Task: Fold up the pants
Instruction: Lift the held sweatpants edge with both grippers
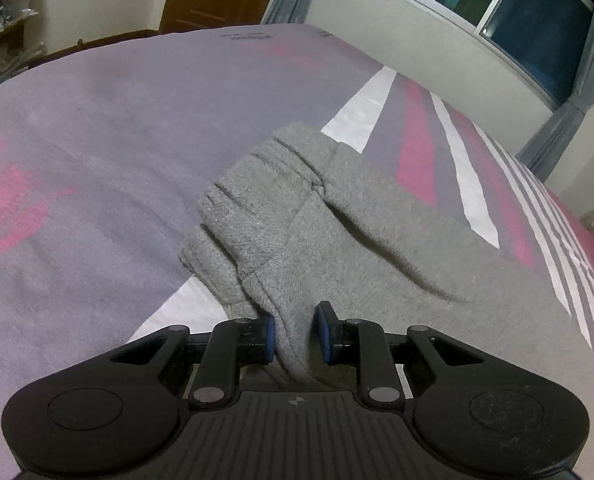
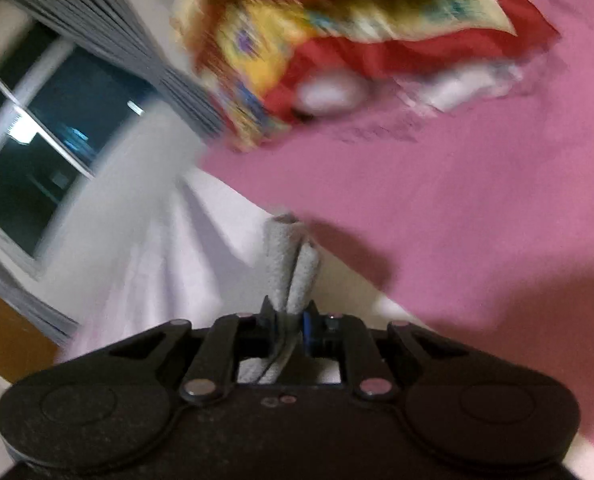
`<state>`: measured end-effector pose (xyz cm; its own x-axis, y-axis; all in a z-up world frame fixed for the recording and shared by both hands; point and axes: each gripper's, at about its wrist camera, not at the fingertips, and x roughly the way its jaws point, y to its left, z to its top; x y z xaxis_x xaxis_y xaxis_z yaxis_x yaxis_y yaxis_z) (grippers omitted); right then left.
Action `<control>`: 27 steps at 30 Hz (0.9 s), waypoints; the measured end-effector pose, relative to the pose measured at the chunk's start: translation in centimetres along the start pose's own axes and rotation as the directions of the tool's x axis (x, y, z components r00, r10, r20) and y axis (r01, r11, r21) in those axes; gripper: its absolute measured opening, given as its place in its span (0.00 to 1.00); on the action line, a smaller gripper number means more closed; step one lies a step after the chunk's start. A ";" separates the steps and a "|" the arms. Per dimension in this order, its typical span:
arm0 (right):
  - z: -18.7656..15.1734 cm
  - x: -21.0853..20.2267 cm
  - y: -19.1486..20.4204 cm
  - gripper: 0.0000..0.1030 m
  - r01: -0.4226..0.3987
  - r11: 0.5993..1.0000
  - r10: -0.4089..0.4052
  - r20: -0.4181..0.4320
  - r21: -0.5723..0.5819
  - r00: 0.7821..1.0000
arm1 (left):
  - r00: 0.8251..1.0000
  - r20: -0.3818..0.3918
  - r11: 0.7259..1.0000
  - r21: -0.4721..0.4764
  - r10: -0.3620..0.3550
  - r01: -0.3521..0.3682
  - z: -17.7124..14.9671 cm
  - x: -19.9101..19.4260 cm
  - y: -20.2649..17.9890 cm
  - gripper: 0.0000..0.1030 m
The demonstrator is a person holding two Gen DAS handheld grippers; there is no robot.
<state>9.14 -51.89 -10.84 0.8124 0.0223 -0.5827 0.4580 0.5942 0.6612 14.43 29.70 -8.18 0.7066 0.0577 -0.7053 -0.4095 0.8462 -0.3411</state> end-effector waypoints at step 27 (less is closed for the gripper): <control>0.8 -0.1 0.8 0.17 0.042 0.998 -0.040 -0.048 0.047 0.998 | 0.999 0.046 0.976 0.220 -0.001 -0.009 -0.7 -0.8 -2.1 0.42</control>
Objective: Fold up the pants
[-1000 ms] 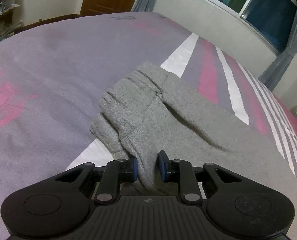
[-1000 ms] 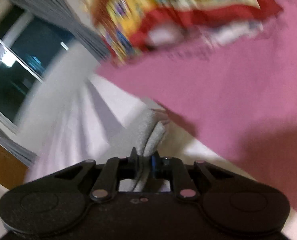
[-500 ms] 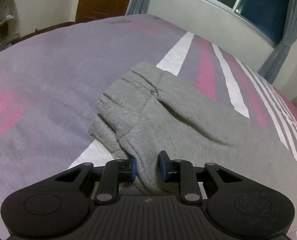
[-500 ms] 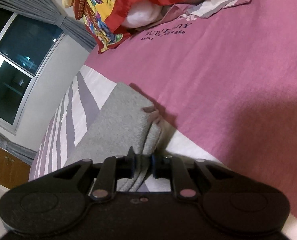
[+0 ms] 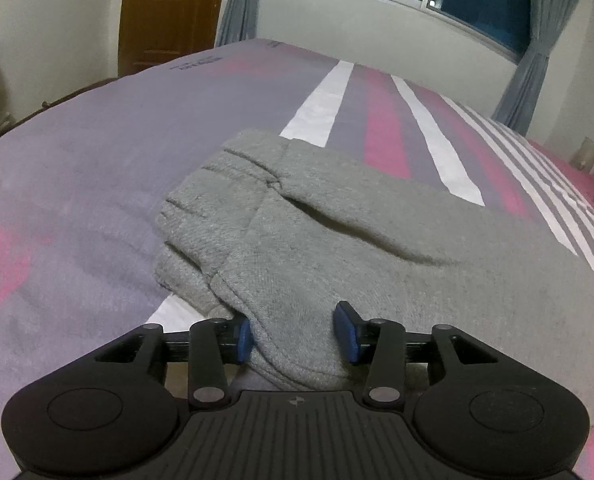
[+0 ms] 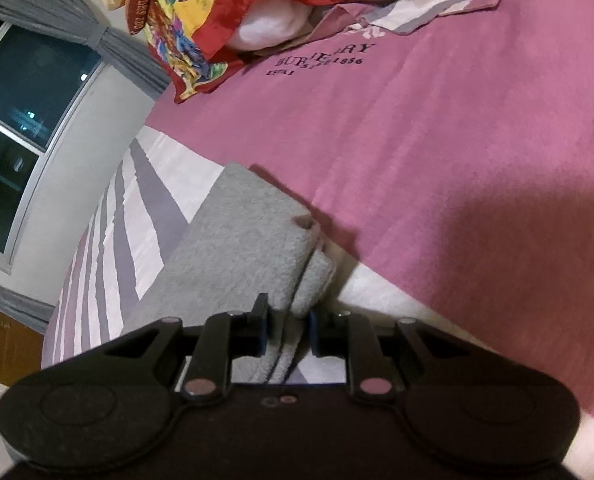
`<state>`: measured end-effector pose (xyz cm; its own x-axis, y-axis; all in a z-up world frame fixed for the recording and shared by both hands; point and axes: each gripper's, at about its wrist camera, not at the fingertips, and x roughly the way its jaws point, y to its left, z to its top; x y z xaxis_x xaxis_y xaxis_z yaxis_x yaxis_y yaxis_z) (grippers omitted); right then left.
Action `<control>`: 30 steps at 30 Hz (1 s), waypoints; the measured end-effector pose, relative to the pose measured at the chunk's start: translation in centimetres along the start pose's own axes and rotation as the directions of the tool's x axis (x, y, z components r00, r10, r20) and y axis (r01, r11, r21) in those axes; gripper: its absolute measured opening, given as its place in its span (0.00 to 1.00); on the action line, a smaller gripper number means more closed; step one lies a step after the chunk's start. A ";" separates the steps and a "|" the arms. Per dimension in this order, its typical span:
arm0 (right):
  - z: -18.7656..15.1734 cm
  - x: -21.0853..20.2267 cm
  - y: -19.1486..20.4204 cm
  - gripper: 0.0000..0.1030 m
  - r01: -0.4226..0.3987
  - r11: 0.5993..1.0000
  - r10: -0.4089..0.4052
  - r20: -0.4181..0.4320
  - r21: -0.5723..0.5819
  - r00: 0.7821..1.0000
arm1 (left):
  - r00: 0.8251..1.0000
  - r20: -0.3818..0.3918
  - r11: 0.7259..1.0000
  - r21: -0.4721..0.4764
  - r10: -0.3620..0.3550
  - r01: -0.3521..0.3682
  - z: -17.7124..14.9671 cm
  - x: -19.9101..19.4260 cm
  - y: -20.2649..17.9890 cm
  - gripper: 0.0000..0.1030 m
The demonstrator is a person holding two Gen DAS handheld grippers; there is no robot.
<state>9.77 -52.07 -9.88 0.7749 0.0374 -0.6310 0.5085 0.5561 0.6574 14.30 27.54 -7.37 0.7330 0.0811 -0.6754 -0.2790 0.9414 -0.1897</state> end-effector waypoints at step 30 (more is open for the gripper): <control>-24.5 7.3 33.2 0.14 -0.379 0.607 0.188 -0.338 -0.699 0.922 | 0.983 0.004 0.970 -0.165 0.182 -0.178 -2.8 -9.6 13.5 0.60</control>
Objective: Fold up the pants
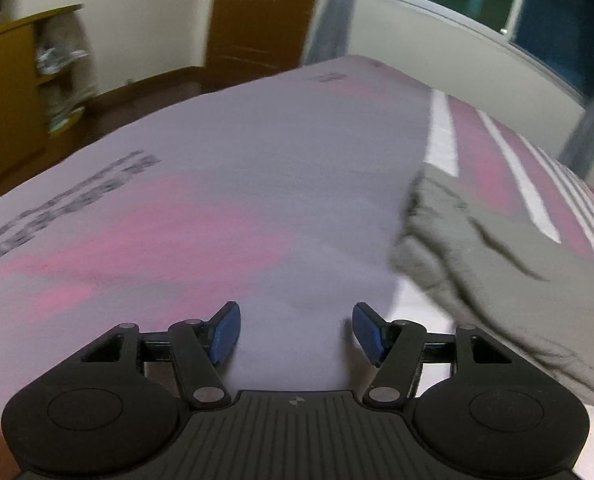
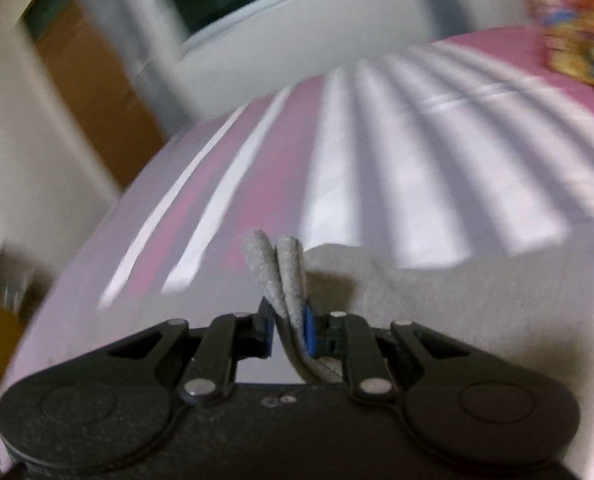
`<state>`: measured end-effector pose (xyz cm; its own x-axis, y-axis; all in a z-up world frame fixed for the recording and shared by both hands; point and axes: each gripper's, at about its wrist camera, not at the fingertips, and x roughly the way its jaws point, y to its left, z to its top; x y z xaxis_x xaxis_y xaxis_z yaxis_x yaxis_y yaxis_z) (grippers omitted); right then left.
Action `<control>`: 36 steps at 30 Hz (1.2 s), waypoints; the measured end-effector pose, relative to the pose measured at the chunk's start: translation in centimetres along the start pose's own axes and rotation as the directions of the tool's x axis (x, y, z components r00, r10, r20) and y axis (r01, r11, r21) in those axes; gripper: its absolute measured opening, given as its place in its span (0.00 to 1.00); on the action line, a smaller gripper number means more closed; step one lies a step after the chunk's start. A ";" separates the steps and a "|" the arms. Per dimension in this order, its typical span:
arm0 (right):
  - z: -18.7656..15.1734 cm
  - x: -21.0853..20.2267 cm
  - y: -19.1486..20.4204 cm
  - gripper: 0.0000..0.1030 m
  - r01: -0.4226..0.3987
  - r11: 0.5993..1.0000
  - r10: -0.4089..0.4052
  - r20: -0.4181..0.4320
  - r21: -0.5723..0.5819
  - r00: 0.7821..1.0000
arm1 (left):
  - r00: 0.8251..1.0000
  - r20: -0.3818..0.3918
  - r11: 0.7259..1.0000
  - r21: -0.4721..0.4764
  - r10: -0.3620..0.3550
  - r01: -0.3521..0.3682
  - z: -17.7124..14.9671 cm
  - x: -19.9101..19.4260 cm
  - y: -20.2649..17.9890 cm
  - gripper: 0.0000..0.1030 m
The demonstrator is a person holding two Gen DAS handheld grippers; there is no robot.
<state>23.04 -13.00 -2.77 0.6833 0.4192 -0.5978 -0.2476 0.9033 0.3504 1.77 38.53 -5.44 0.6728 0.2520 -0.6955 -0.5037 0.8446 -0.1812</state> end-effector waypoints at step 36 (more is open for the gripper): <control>-9.2 -7.7 4.6 0.35 -0.025 0.922 0.076 0.118 -0.387 0.990 | 0.974 -0.021 0.972 0.071 -0.224 0.225 -1.6 -3.0 -10.5 0.60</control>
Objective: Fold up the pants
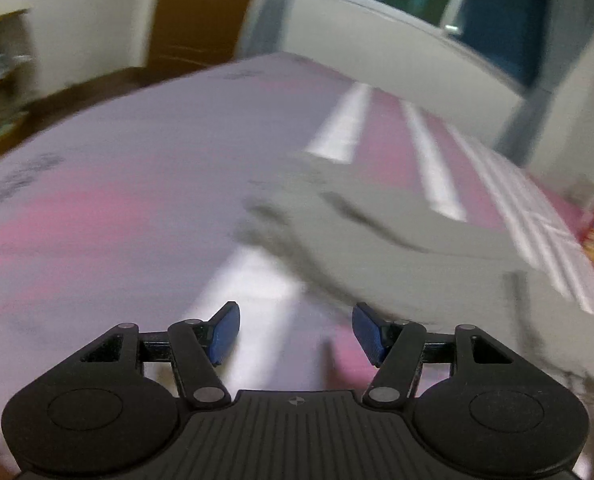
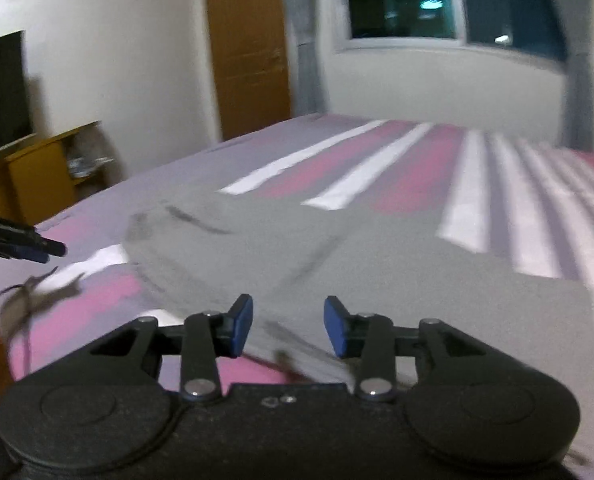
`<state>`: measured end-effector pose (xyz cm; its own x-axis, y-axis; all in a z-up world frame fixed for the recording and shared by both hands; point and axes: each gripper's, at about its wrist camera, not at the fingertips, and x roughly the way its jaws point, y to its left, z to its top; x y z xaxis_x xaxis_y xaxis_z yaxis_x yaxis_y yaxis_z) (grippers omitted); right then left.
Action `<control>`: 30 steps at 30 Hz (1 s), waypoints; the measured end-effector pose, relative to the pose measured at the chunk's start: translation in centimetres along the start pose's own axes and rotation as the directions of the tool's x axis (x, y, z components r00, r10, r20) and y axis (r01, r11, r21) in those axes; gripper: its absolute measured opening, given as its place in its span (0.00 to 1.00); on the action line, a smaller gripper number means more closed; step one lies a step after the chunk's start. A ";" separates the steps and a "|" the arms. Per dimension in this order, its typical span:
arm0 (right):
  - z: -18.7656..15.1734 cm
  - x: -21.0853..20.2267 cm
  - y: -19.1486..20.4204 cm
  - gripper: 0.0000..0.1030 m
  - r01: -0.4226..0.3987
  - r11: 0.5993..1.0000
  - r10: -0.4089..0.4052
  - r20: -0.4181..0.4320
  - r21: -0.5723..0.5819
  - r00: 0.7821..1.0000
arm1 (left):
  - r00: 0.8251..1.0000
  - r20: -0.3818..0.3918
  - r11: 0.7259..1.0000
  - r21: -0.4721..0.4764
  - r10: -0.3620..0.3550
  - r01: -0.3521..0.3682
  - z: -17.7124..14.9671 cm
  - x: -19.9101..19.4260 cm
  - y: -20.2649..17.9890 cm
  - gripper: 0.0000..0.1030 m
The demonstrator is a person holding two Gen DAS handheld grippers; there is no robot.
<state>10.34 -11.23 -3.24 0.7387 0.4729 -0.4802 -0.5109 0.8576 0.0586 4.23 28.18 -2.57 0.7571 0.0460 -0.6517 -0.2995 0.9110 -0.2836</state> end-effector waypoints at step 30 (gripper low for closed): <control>-7.4 -7.3 -15.2 0.39 0.288 0.871 -0.273 -0.096 0.398 0.957 | 0.810 -0.336 0.875 -0.250 -0.480 0.415 -2.0 13.9 -14.8 0.29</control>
<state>9.45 -29.17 -7.10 0.8045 0.1992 -0.5595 -0.0573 0.9637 0.2608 18.05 14.48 -8.85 0.5622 -0.5380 -0.6281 -0.0933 0.7134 -0.6945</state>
